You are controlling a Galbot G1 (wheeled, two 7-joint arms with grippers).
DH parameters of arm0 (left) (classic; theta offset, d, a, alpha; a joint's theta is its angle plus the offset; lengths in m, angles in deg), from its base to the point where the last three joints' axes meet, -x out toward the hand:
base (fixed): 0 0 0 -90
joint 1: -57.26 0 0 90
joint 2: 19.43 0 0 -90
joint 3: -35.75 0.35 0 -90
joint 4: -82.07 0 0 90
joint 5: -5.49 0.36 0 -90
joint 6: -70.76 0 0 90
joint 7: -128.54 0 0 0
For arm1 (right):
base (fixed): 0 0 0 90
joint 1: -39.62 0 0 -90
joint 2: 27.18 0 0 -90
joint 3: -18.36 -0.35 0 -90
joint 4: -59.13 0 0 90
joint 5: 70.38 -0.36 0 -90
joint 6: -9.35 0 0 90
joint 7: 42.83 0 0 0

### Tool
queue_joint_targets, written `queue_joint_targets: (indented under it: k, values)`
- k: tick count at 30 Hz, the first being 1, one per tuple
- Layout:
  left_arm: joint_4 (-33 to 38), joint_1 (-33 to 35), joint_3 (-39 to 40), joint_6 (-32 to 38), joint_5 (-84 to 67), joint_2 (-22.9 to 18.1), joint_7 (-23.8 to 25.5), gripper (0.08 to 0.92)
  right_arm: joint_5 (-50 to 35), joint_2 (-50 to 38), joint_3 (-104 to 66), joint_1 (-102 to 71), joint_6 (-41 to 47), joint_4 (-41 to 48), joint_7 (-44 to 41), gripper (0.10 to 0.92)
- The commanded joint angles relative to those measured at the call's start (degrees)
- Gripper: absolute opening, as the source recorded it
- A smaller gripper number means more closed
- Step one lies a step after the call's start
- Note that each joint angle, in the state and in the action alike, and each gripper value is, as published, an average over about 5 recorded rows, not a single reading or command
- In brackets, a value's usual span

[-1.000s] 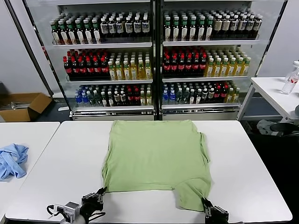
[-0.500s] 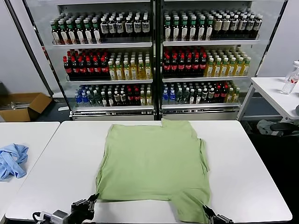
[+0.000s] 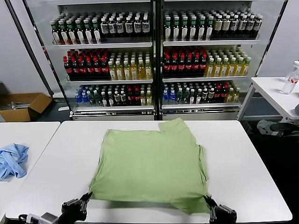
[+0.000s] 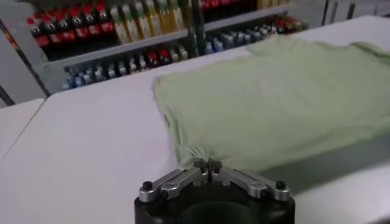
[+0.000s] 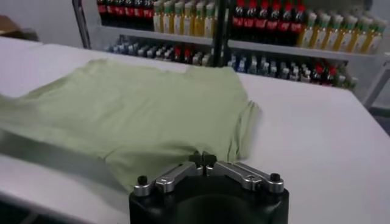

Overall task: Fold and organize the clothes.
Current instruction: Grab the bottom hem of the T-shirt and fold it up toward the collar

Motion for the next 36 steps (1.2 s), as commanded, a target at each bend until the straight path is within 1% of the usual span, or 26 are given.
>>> queue_joint_targets:
  k: [1, 7, 12, 17, 22, 27, 30, 32, 36]
  values:
    - [-8.6, -18.6, 6.4, 0.3, -1.6, -1.4, 0.1, 0.086, -2.3, -0.6, 3.3, 14.3, 3.8, 6.1, 1.9, 0.105]
    - [-15.5, -25.6, 9.9, 0.9, -1.4, -1.4, 0.9, 0.086, -2.3, -0.2, 7.0, 20.1, 3.8, 11.6, 2.2, 0.105]
    - [-20.7, -30.6, 11.3, 0.6, -1.8, -1.9, 1.7, 0.086, -1.3, 1.5, 10.7, 25.2, 3.8, 15.4, 2.1, 0.105]
    - [-23.5, -33.2, 12.6, 0.3, -1.7, -1.8, 2.4, 0.086, -0.1, 3.3, 12.6, 28.3, 3.8, 18.6, 2.3, 0.105]
    - [-25.7, -35.5, 13.5, 0.7, -1.8, -1.2, 2.8, 0.086, 0.2, 4.2, 12.9, 30.0, 3.8, 19.6, 2.5, 0.105]
    - [-28.6, -36.7, 14.7, 2.5, -0.5, -1.0, 5.3, 0.086, 2.2, 4.7, 13.6, 30.9, 3.9, 22.1, 3.3, 0.105]
    - [-31.3, -38.4, 15.4, 3.0, -0.2, -1.5, 4.9, 0.086, 2.9, 5.4, 14.7, 31.6, 3.9, 23.9, 3.7, 0.141]
    - [-33.2, -39.6, 16.0, 3.2, -0.3, -1.9, 4.3, 0.093, 3.3, 5.9, 15.4, 32.0, 3.9, 25.2, 3.9, 0.196]
    - [-35.2, -40.5, 17.0, 4.6, -0.1, -2.4, 3.9, 0.172, 3.5, 6.3, 15.0, 31.7, 3.8, 25.1, 4.0, 0.309]
